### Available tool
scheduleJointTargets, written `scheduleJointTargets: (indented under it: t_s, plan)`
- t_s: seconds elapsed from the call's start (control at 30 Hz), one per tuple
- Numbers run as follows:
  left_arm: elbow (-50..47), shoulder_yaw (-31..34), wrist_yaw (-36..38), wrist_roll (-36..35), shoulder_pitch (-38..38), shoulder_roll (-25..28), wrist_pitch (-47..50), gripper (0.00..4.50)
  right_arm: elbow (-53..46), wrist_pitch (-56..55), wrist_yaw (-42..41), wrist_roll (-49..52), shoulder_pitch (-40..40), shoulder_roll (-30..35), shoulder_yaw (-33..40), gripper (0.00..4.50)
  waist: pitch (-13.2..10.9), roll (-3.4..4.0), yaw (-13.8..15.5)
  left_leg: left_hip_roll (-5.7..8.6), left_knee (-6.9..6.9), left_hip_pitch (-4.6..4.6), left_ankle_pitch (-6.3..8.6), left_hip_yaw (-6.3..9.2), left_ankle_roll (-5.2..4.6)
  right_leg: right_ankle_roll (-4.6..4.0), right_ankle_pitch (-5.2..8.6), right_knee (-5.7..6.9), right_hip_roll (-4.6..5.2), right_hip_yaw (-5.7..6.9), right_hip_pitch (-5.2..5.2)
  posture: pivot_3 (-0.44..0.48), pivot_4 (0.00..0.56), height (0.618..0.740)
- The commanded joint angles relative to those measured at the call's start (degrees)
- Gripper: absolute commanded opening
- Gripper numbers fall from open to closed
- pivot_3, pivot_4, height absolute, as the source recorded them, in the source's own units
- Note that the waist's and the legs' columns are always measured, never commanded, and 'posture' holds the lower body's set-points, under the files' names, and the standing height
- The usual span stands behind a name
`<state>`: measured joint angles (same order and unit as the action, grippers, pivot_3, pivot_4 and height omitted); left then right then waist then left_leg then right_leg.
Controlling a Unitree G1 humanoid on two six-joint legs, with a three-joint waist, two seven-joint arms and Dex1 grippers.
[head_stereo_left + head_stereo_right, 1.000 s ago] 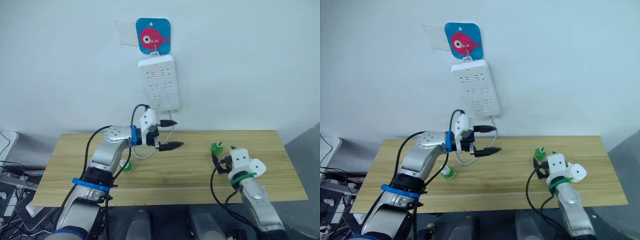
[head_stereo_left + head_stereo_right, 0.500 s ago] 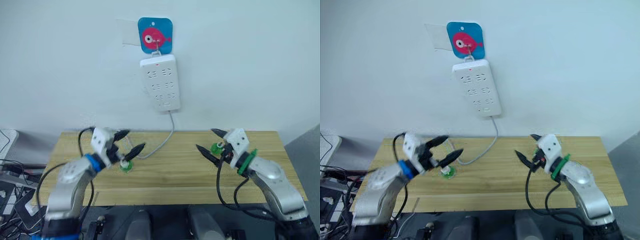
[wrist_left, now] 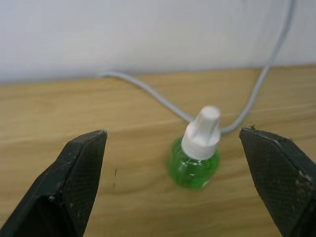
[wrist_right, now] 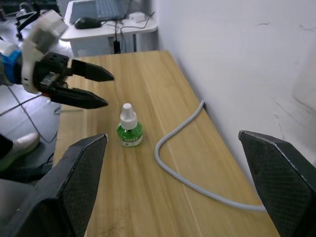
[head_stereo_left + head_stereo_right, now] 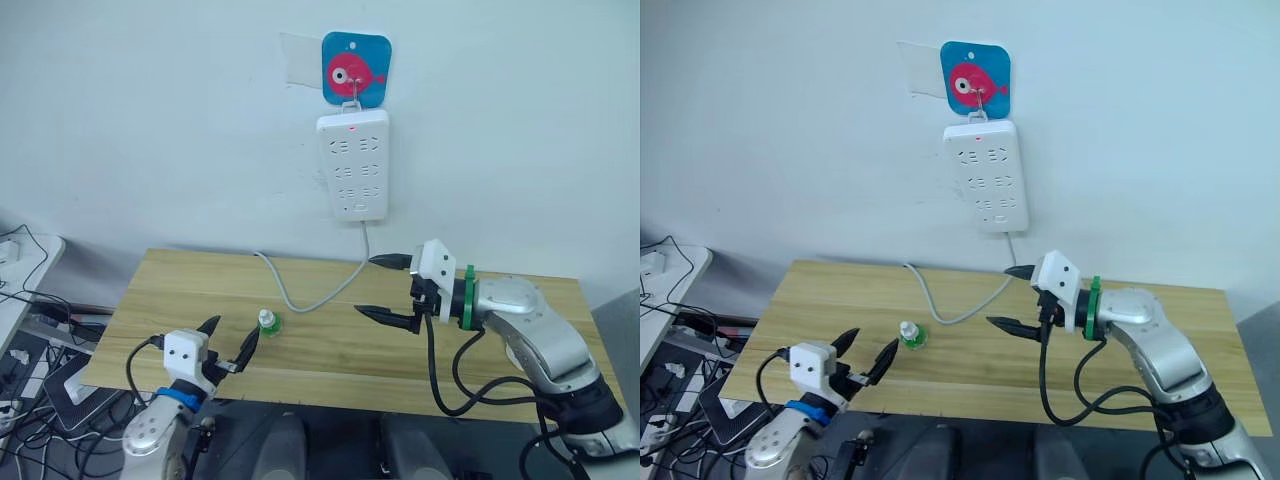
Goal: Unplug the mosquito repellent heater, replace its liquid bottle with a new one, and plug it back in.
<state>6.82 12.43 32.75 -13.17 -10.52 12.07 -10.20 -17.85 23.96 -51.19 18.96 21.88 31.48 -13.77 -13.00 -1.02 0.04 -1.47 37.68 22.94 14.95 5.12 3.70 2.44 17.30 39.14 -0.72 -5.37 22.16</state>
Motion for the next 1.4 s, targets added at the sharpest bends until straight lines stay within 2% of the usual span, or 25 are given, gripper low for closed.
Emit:
scheduleJointTargets:
  t_s: [0.03,0.3,0.4,0.53,0.7,0.8,0.87,0.97,1.0,1.1,1.2,1.3,1.4]
  plan:
    - [8.38,-1.45,-1.44,2.51,2.98,-1.01,-7.39,4.50,-0.70,-0.77,-1.28,-0.29,1.76,-0.67,-1.06,4.47,-0.30,-0.05,-0.01,-0.01,-0.02,0.00,0.00,0.01,0.00,0.00,0.00,0.00,0.00,0.01,0.00,0.106,0.272,0.740]
    - [24.38,-3.34,-1.58,4.30,8.96,-1.53,-17.66,4.50,-5.50,6.14,-1.18,2.57,1.92,0.57,0.14,4.47,-2.18,-0.11,-0.26,-0.05,-0.03,0.01,0.01,0.08,0.01,0.01,-0.02,0.08,0.05,0.00,0.01,0.053,0.320,0.740]
    - [29.52,-4.27,-1.33,4.99,11.08,-2.02,-20.53,4.50,-7.29,8.25,-0.93,3.29,1.77,0.91,0.50,4.47,-2.78,-0.08,-0.38,-0.05,0.00,0.02,0.01,0.09,0.01,0.01,-0.02,0.12,0.04,0.02,0.02,0.063,0.335,0.740]
    - [37.60,-5.16,-2.44,6.55,16.49,-2.51,-24.32,4.50,-9.05,9.17,-2.67,5.43,1.71,1.66,0.52,4.47,-3.31,0.07,-0.24,0.00,0.06,0.02,0.00,0.13,0.02,0.02,-0.01,0.22,0.05,0.04,0.02,0.054,0.336,0.740]
    - [43.28,-5.31,-4.81,7.73,19.80,-2.33,-27.87,4.50,-10.38,10.26,-3.51,6.97,2.18,2.49,0.72,4.47,-3.61,0.03,-0.73,0.01,0.07,0.02,0.00,0.13,0.02,0.03,-0.01,0.25,0.04,0.04,0.03,0.046,0.327,0.740]
    - [44.81,-5.30,-5.31,7.71,20.10,-1.85,-28.86,3.92,-10.15,10.66,-2.75,6.91,2.40,2.55,1.10,4.50,-3.61,0.04,-1.34,-0.01,0.06,0.00,0.00,0.16,0.02,0.03,-0.01,0.29,0.03,0.06,0.03,0.040,0.322,0.740]
    - [45.34,-5.12,-5.61,7.63,19.96,-1.53,-29.39,3.32,-10.15,11.04,-2.08,7.02,2.42,2.44,1.41,4.50,-3.61,0.03,-1.72,-0.01,0.06,-0.01,0.00,0.18,0.02,0.03,-0.01,0.34,0.03,0.08,0.03,0.038,0.317,0.740]
    - [45.44,-4.83,-5.84,7.27,19.09,-1.25,-29.43,2.37,-10.25,11.77,-1.29,7.48,2.42,2.23,1.90,4.50,-3.61,0.03,-1.85,-0.01,0.07,-0.02,-0.01,0.18,0.03,0.04,-0.01,0.36,0.03,0.07,0.03,0.034,0.314,0.740]
    - [45.32,-4.99,-5.69,7.29,18.65,-1.15,-29.43,2.28,-10.29,11.96,-1.01,7.57,2.39,2.15,2.00,4.50,-3.61,0.03,-1.90,-0.01,0.07,-0.02,0.00,0.18,0.03,0.04,-0.01,0.35,0.03,0.07,0.03,0.033,0.312,0.740]
    - [45.16,-5.35,-5.58,7.43,18.07,-0.96,-29.23,2.28,-10.36,12.38,-0.18,7.67,2.24,1.97,2.15,4.50,-3.61,0.04,-1.95,-0.02,0.06,-0.02,0.00,0.17,0.03,0.04,-0.01,0.35,0.02,0.06,0.05,0.036,0.310,0.740]
    - [39.91,-7.23,-3.54,7.71,18.86,-0.26,-25.56,2.28,-9.53,12.30,1.72,6.25,1.57,2.29,2.77,4.50,-3.61,0.03,-1.93,-0.02,0.06,-0.01,0.00,0.18,0.03,0.04,0.00,0.35,0.02,0.07,0.05,0.056,0.301,0.740]
    - [26.56,-11.61,4.79,6.15,19.87,2.76,-17.93,2.28,-9.95,12.72,3.25,6.82,0.02,2.49,4.27,4.50,-3.64,-0.01,-1.71,-0.02,0.06,0.02,-0.01,0.21,0.05,0.05,0.00,0.36,0.01,0.10,0.07,0.069,0.292,0.740]
    - [14.05,-16.21,15.45,3.15,21.87,7.93,-9.00,2.28,-11.01,12.35,4.69,6.78,-2.30,2.36,4.91,4.50,-3.64,-0.02,-1.32,-0.06,0.06,0.14,-0.03,0.41,0.08,0.04,0.00,0.32,0.02,0.28,0.09,0.067,0.274,0.740]
